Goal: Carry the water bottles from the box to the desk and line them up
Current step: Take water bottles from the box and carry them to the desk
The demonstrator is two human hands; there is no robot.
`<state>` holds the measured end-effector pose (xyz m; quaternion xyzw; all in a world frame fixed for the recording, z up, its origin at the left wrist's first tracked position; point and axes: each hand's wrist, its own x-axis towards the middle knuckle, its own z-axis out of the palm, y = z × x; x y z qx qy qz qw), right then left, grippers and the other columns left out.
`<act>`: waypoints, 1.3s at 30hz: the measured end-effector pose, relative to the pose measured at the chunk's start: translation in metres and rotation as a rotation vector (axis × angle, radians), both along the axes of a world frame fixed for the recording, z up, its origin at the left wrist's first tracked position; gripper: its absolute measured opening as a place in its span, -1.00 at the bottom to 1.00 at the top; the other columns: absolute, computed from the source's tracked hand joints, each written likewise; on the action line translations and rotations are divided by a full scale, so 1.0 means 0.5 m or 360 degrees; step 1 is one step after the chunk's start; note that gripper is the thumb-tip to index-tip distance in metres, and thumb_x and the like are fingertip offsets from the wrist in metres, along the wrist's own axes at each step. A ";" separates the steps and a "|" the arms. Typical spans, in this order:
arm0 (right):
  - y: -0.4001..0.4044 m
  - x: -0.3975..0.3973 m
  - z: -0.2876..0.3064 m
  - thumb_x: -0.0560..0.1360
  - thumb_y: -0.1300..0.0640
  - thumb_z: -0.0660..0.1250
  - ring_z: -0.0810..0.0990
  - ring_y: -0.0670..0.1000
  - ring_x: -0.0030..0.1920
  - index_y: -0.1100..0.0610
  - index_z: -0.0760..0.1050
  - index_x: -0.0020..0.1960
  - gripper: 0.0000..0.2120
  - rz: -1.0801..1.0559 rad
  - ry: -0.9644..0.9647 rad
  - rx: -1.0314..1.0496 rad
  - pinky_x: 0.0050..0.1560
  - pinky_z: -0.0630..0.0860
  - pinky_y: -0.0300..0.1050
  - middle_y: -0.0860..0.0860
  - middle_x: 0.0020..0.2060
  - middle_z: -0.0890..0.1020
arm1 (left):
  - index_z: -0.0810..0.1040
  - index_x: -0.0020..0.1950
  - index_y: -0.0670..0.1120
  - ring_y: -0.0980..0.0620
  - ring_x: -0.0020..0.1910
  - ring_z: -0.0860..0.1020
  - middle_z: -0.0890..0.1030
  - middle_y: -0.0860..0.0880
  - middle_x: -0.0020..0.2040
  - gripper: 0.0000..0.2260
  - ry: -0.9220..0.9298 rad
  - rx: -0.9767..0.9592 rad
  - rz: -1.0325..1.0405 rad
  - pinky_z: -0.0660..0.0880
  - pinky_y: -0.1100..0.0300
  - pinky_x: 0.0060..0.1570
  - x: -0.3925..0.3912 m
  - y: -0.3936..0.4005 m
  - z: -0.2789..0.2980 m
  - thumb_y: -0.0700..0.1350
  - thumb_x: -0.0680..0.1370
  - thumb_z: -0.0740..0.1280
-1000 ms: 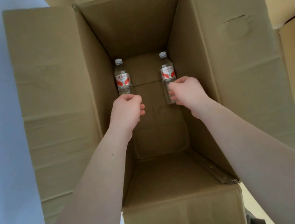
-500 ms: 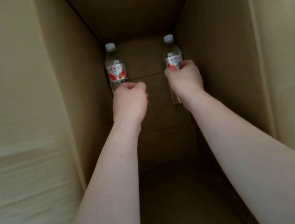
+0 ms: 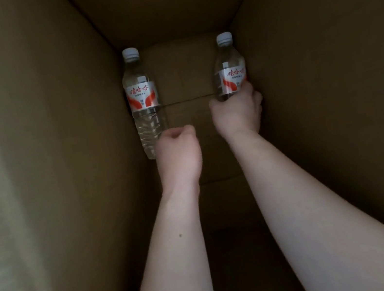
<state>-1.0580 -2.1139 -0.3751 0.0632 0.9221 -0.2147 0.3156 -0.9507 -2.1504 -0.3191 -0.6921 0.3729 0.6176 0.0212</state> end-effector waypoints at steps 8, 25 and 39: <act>0.014 0.000 -0.058 0.49 0.06 0.51 0.45 0.24 0.41 0.08 0.10 0.57 -0.17 -0.0113 -0.0170 0.0033 0.35 0.48 0.24 0.16 0.43 0.42 | 0.50 -0.03 0.15 0.01 0.03 0.64 0.67 0.03 0.01 -0.93 -0.0102 -0.0081 0.0101 0.50 0.11 -0.10 -0.002 0.000 -0.056 -0.01 0.63 0.32; -0.002 0.000 -0.080 0.46 0.01 0.55 0.46 0.24 0.39 0.10 0.16 0.53 -0.19 -0.0235 -0.0013 0.0056 0.32 0.52 0.18 0.19 0.42 0.41 | 0.43 -0.10 0.18 0.02 0.04 0.61 0.64 0.03 0.03 -0.85 -0.0047 -0.0131 0.0134 0.50 0.09 -0.06 -0.011 -0.028 -0.096 -0.02 0.64 0.32; 0.018 0.024 -0.017 0.44 0.08 0.56 0.53 0.18 0.33 0.11 0.32 0.46 -0.31 -0.0143 -0.0009 -0.0097 0.27 0.56 0.19 0.11 0.33 0.53 | 0.44 0.05 0.13 -0.01 0.09 0.60 0.64 0.00 0.08 -0.93 -0.0005 -0.0117 0.0091 0.54 0.04 0.09 -0.018 -0.014 -0.055 -0.03 0.64 0.31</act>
